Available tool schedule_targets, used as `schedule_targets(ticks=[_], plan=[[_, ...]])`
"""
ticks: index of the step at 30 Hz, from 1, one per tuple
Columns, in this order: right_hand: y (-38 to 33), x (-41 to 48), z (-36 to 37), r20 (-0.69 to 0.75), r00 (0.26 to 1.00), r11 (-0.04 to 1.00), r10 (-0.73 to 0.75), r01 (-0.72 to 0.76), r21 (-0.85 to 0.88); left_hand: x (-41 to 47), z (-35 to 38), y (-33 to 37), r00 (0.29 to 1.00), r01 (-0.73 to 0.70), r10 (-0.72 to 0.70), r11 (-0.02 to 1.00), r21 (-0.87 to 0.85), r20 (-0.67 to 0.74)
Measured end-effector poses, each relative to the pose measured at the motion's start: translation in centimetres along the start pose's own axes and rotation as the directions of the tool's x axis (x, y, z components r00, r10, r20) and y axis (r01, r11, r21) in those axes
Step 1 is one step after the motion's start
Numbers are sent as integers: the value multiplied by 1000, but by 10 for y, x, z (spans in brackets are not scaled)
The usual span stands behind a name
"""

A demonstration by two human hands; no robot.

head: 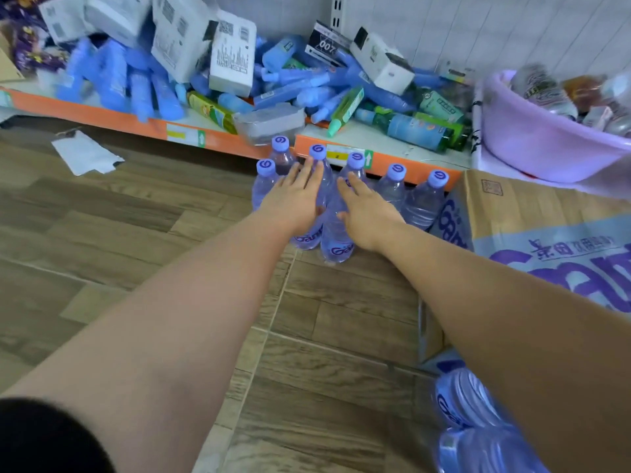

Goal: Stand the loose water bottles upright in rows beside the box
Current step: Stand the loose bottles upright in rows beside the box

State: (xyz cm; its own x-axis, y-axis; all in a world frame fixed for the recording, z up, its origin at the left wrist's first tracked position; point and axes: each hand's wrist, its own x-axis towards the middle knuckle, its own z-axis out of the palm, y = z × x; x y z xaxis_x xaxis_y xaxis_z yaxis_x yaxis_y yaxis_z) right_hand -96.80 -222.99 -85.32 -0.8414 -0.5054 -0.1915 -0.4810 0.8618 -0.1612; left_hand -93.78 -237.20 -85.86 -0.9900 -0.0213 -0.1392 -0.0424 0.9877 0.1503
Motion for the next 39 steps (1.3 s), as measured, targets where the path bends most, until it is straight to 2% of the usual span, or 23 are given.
schedule_targets(ticks=[3, 6, 8, 11, 16, 18, 22, 26, 33, 39], plan=[[-1, 9, 0, -45, 999, 999, 9, -12, -52, 16, -6, -2, 999, 27, -29, 989, -147, -15], [-1, 18, -8, -79, 997, 999, 11, -15, -50, 21, -4, -2, 987, -24, 9, 996, -91, -158], [-5, 17, -11, -66, 998, 997, 19, -24, -80, 20, -7, 1, 986, 22, -30, 998, -51, -165], [-10, 9, -10, -86, 996, 994, 14, -24, -111, 16, -9, 6, 989, 102, -99, 994, 23, -112], [-10, -21, -1, -50, 997, 998, 60, -61, -25, -15, -9, 15, 997, -1, 12, 990, 140, -77], [-6, -38, 1, -34, 999, 997, 35, -37, -73, -32, -12, 25, 998, -56, 64, 977, 206, -28], [-7, -68, 7, -45, 999, 1000, -23, 23, -5, -53, -13, 28, 1000, -15, 15, 977, 214, 3], [-15, -96, 3, -11, 1000, 993, 6, -5, 117, -84, -16, 33, 998, 11, -25, 962, 272, 49], [-25, -162, 10, 110, 991, 993, -77, 66, 100, -147, -10, 58, 978, -5, -66, 942, 336, 199], [-28, -221, 12, 129, 979, 984, -155, 142, 103, -209, -8, 81, 958, -50, -34, 957, 285, 285]])
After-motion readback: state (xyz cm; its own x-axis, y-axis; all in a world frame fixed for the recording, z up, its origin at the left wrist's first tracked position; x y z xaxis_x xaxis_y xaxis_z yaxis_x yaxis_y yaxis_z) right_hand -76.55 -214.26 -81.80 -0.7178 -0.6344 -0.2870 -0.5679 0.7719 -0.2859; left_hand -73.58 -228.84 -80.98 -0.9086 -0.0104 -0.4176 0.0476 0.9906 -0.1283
